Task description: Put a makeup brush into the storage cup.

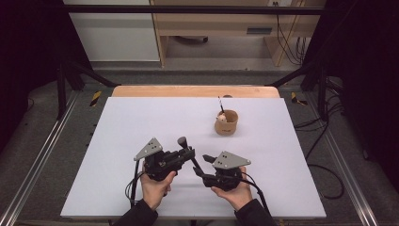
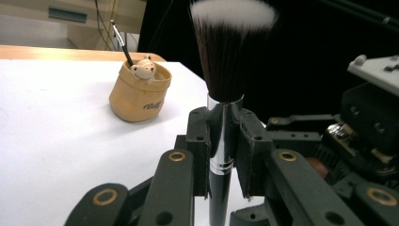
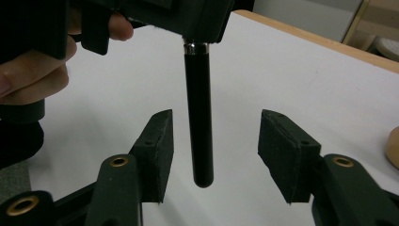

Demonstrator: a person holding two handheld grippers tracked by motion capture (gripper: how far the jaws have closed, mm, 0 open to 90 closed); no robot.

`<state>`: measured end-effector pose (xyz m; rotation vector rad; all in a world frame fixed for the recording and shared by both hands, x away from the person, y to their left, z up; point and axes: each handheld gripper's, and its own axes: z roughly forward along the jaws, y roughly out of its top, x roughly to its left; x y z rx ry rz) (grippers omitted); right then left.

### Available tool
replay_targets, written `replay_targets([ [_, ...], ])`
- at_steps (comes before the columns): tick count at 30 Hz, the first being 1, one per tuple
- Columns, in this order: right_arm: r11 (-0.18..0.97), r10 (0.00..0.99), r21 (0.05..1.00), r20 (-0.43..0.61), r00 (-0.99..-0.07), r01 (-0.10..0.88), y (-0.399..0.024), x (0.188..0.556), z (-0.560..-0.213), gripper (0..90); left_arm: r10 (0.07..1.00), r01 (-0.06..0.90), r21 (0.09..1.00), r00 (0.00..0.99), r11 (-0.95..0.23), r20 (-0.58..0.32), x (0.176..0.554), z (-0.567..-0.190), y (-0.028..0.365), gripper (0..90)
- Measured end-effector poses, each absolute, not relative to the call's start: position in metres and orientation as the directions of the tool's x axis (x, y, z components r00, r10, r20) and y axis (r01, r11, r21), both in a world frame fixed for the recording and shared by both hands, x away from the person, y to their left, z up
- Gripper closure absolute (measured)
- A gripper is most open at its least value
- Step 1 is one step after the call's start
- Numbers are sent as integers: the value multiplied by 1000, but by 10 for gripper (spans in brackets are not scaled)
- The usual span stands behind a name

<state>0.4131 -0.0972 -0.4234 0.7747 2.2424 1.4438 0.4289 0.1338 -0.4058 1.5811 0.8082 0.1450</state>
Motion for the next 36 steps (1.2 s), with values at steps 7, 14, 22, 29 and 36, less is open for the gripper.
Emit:
replay_targets([
  [7, 330, 621, 909, -6, -784, 254, -97, 411, -420, 528, 573, 394, 919, 752, 2, -324, 425, -407, 125, 770],
  [14, 325, 615, 910, 4, -788, 258, -95, 410, -419, 615, 568, 384, 923, 765, -24, -303, 421, -407, 118, 770],
  [22, 307, 619, 913, 23, -785, 269, -96, 410, -418, 712, 569, 376, 926, 772, -47, -284, 419, -408, 114, 771],
  [29, 307, 616, 910, 33, -787, 279, -95, 410, -419, 773, 575, 371, 926, 773, -68, -268, 419, -408, 112, 770],
  [36, 308, 606, 911, 34, -794, 275, -94, 409, -420, 792, 573, 374, 925, 774, -70, -269, 420, -408, 112, 765],
])
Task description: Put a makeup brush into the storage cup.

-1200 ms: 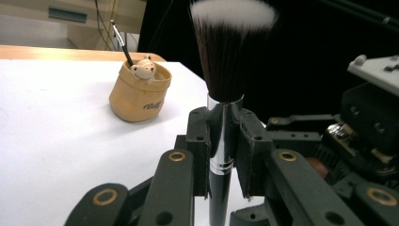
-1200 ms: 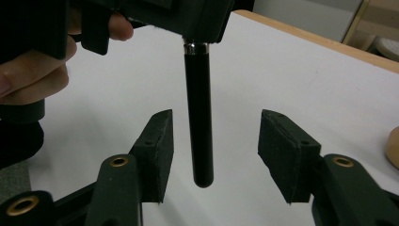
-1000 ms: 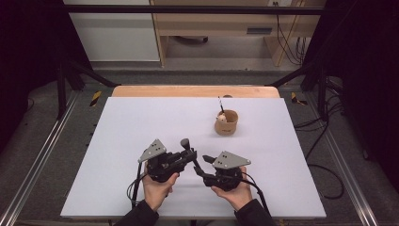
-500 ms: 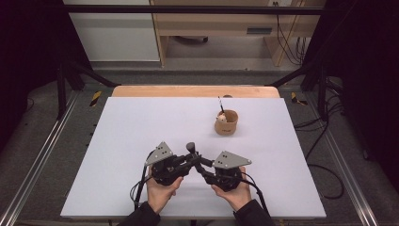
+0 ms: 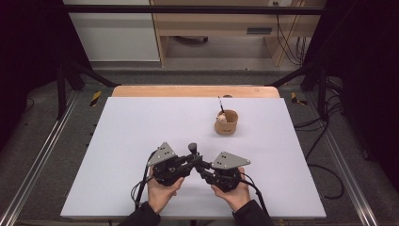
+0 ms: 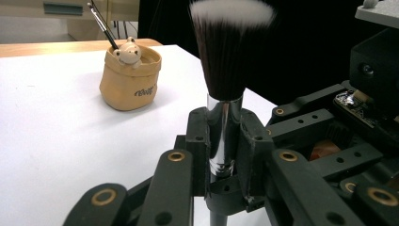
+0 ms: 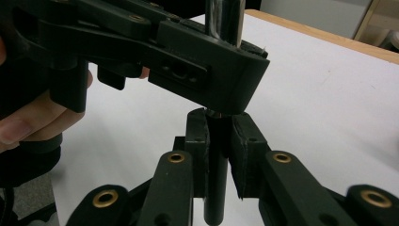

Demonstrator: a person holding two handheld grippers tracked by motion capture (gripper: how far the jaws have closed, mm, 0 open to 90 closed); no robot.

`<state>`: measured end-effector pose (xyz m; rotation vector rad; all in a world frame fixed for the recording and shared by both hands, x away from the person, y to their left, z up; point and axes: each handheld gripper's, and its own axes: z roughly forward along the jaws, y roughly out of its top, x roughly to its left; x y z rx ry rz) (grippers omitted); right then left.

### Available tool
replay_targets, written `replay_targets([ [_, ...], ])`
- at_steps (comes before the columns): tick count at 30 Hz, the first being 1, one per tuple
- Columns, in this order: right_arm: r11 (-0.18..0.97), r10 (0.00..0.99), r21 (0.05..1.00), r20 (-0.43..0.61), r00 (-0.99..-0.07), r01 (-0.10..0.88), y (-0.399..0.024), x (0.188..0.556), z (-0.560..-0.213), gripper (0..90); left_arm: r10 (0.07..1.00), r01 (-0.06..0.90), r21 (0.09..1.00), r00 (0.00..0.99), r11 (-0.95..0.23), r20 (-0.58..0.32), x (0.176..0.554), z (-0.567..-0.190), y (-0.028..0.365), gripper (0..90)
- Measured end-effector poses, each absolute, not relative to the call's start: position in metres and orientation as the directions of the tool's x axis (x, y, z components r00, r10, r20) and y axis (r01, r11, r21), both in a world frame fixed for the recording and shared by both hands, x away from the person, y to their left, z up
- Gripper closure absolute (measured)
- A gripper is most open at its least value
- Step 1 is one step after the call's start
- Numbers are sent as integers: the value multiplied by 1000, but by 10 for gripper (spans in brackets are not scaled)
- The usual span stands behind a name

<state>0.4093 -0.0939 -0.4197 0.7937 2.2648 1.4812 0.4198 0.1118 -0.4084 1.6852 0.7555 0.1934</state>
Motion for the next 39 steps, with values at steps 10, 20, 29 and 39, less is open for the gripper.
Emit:
replay_targets([
  [10, 294, 623, 911, 46, -781, 288, -100, 412, -420, 793, 574, 348, 935, 781, -76, -244, 421, -403, 118, 572],
  [20, 270, 659, 912, 60, -750, 310, -113, 416, -420, 793, 586, 327, 939, 783, -106, -206, 422, -398, 135, 359],
  [29, 257, 677, 915, 59, -734, 311, -122, 418, -418, 793, 624, 300, 944, 767, -140, -151, 421, -396, 156, 248],
  [39, 228, 695, 925, 64, -716, 304, -133, 419, -412, 792, 681, 298, 942, 723, -157, -115, 420, -396, 183, 127],
])
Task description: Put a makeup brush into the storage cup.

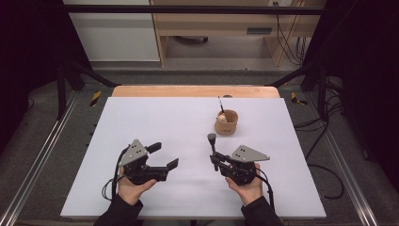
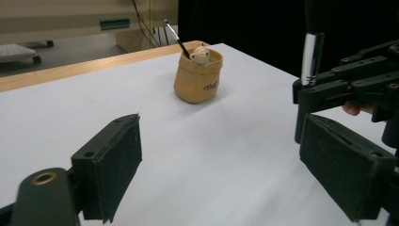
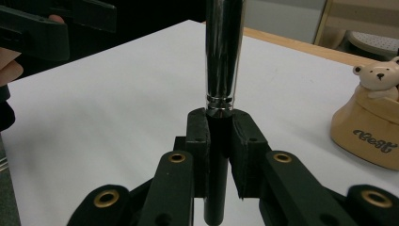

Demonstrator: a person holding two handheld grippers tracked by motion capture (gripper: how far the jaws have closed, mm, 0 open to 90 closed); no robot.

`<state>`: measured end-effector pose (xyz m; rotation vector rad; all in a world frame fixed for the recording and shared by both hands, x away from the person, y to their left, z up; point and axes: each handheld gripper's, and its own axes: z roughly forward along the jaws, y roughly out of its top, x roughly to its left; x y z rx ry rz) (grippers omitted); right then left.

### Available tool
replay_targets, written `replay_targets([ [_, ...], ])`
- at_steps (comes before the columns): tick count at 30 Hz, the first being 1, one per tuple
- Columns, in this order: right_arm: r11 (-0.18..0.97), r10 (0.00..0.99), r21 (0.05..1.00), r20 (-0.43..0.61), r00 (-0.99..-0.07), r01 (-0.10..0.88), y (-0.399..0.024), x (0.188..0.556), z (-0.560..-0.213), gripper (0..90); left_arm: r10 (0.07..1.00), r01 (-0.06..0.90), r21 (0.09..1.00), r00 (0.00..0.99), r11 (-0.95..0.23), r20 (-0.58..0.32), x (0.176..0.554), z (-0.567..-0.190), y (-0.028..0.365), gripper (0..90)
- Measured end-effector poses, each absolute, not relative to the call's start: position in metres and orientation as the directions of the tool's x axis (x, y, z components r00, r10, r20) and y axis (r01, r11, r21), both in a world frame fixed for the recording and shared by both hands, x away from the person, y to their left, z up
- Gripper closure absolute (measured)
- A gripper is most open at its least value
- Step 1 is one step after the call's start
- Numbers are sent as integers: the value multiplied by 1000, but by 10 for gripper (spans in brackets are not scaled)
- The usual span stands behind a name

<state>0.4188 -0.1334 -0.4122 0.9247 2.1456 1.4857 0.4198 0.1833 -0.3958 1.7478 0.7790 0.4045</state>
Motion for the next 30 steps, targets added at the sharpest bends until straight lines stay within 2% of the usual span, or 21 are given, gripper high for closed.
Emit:
replay_targets([
  [7, 219, 705, 929, 61, -707, 299, -140, 419, -409, 793, 707, 302, 940, 700, -160, -104, 420, -393, 200, 93],
  [17, 202, 720, 935, 59, -692, 290, -147, 419, -403, 792, 743, 297, 938, 666, -179, -69, 416, -393, 226, 82],
  [30, 166, 749, 947, 60, -660, 274, -162, 422, -392, 792, 794, 308, 939, 604, -153, -69, 412, -404, 260, 81],
])
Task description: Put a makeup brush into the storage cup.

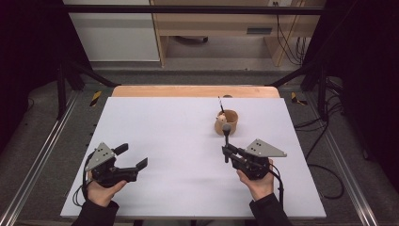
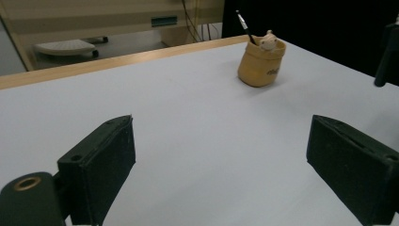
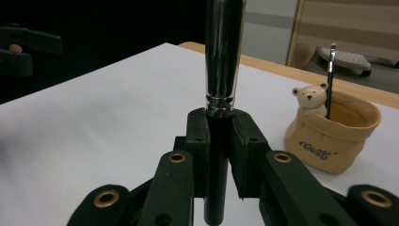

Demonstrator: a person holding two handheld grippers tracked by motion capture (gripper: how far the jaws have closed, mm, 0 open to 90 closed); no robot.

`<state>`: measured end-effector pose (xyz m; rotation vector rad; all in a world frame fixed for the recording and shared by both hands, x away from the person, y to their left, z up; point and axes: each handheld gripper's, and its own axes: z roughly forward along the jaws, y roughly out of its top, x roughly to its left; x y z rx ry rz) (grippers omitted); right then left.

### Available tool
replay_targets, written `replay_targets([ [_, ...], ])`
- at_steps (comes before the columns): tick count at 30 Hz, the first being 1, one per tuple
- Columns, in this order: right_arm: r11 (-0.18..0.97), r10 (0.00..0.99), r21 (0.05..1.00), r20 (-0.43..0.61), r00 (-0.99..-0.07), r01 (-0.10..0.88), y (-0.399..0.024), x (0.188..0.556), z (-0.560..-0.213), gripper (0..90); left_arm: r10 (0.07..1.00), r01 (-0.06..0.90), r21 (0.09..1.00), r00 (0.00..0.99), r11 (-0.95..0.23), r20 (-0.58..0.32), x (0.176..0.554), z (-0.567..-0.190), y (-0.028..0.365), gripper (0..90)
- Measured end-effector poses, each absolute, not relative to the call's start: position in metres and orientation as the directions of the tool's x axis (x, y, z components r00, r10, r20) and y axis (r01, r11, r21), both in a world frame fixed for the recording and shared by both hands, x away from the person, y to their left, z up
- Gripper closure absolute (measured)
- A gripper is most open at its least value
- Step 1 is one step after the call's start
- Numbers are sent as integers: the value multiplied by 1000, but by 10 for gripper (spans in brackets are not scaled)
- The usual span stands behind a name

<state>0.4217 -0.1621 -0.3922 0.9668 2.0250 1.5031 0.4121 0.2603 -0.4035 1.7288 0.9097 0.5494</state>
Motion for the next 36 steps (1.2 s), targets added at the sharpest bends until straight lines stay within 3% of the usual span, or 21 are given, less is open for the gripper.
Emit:
replay_targets([
  [36, 47, 825, 960, 119, -553, 277, -177, 461, -367, 792, 836, 324, 931, 548, -170, -38, 412, -416, 289, 82],
])
